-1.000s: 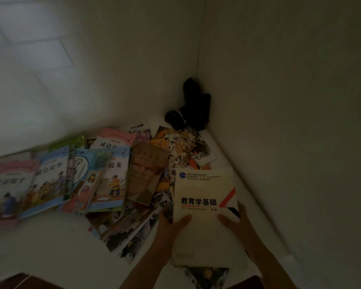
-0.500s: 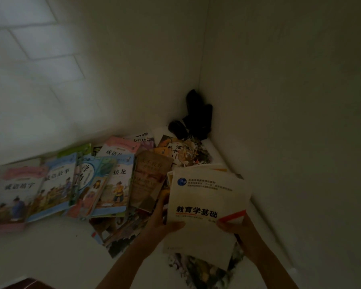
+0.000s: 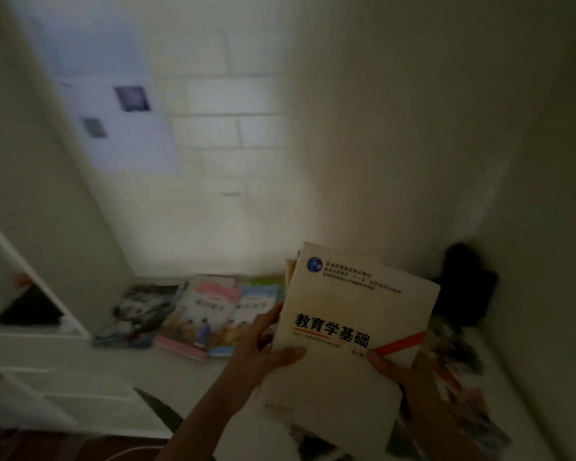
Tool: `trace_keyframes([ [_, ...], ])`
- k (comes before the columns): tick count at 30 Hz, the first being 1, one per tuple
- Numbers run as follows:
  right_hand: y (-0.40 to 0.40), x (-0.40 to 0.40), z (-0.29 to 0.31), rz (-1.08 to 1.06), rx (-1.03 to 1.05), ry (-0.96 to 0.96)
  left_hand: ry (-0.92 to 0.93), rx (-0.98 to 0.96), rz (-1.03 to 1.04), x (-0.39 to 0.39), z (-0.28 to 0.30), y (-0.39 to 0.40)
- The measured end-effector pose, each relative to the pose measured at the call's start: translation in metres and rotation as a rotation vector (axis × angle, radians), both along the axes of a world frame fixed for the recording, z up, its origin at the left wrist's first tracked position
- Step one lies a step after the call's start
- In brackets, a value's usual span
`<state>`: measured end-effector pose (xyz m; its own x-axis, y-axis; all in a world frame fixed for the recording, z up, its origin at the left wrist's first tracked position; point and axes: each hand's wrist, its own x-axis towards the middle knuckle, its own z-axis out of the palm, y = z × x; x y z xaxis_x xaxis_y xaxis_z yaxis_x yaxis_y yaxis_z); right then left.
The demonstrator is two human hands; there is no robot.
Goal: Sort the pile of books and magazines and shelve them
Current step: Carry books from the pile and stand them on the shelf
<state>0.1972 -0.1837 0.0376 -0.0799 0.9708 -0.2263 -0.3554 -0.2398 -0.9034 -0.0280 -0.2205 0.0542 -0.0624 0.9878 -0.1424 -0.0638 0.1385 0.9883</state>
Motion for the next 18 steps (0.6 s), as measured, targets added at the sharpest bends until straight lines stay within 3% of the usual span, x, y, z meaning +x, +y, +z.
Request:
trace_keyframes([
  [12,-0.030,-0.291,0.142,0.388,0.326,-0.022,0.151,0.273,0.397,-0.269,0.127,-0.094],
  [18,-0.039,-0.381,0.244,0.470,0.581,0.008,0.230,0.481,0.522,-0.343,0.223,-0.120],
])
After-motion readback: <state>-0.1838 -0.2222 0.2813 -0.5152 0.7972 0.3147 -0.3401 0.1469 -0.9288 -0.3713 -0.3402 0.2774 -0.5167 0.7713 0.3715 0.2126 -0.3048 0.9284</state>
